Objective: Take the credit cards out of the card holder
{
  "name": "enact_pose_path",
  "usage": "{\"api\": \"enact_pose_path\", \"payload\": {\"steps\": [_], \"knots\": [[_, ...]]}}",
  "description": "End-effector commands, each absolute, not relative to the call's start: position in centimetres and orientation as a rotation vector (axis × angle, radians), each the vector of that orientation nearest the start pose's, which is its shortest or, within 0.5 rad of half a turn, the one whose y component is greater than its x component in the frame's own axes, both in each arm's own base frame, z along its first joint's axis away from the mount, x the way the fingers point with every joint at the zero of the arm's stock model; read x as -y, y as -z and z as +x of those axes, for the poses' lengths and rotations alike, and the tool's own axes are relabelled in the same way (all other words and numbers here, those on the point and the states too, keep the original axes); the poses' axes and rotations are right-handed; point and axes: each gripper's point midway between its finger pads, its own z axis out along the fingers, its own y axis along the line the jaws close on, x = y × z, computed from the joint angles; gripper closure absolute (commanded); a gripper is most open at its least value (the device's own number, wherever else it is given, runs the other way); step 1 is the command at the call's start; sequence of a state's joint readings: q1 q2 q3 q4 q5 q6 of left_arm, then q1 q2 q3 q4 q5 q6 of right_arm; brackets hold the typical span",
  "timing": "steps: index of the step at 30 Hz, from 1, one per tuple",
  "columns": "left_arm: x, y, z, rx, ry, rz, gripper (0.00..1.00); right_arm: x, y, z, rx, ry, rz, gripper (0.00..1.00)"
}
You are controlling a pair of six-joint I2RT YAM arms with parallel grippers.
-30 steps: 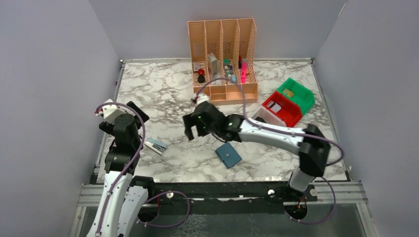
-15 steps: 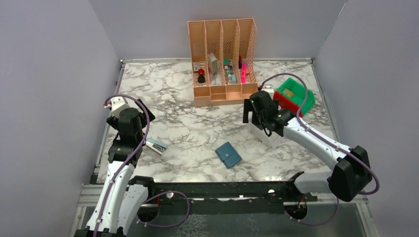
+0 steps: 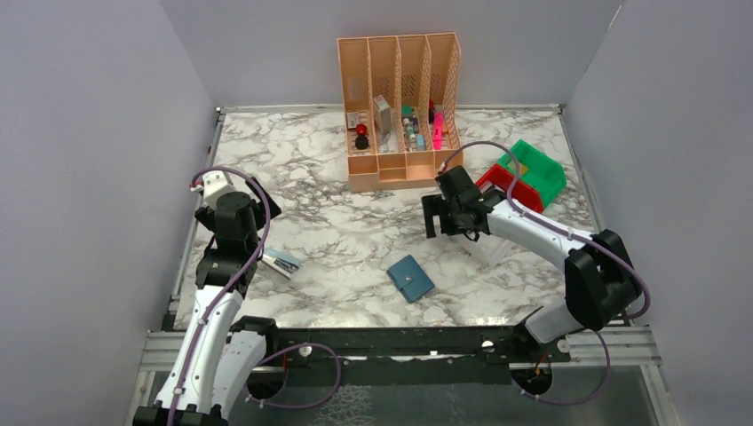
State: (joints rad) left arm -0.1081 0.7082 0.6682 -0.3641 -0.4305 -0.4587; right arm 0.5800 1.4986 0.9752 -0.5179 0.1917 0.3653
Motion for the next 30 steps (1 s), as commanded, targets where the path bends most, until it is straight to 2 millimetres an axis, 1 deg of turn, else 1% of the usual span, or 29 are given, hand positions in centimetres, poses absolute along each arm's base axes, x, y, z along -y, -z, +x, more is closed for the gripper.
{"api": "enact_pose_path", "payload": {"steps": [1,10,14,18,23,26,30], "knots": [[-2.4,-20.9,28.2,-1.83,-0.029,-0.588,0.01,-20.0,-8.5,29.6,-2.555,-0.288,-0.341,0.08],[-2.5,-20.9,28.3,-1.832,-0.029,-0.588,0.01,-23.8,-9.5,29.9,-2.539,-0.477,-0.447,0.12],[-2.5,-20.8,28.3,-1.832,-0.026,-0.588,0.01,-25.9,-9.7,29.8,-2.53,-0.515,-0.501,0.12],[-2.5,-20.9,28.3,-1.829,-0.024,-0.589,0.01,-27.7,-9.1,30.0,-2.547,-0.505,-0.486,0.13],[-2.6,-21.0,28.2,-1.826,-0.024,-0.589,0.01,-31.5,-9.3,29.8,-2.53,-0.547,-0.517,0.13],[-2.6,-21.0,28.2,-1.825,-0.021,-0.589,0.01,-33.8,-9.2,29.6,-2.532,-0.543,-0.534,0.13],[-2.5,-21.0,28.2,-1.824,-0.018,-0.588,0.01,-36.9,-9.3,29.6,-2.528,-0.577,-0.515,0.13]]}}
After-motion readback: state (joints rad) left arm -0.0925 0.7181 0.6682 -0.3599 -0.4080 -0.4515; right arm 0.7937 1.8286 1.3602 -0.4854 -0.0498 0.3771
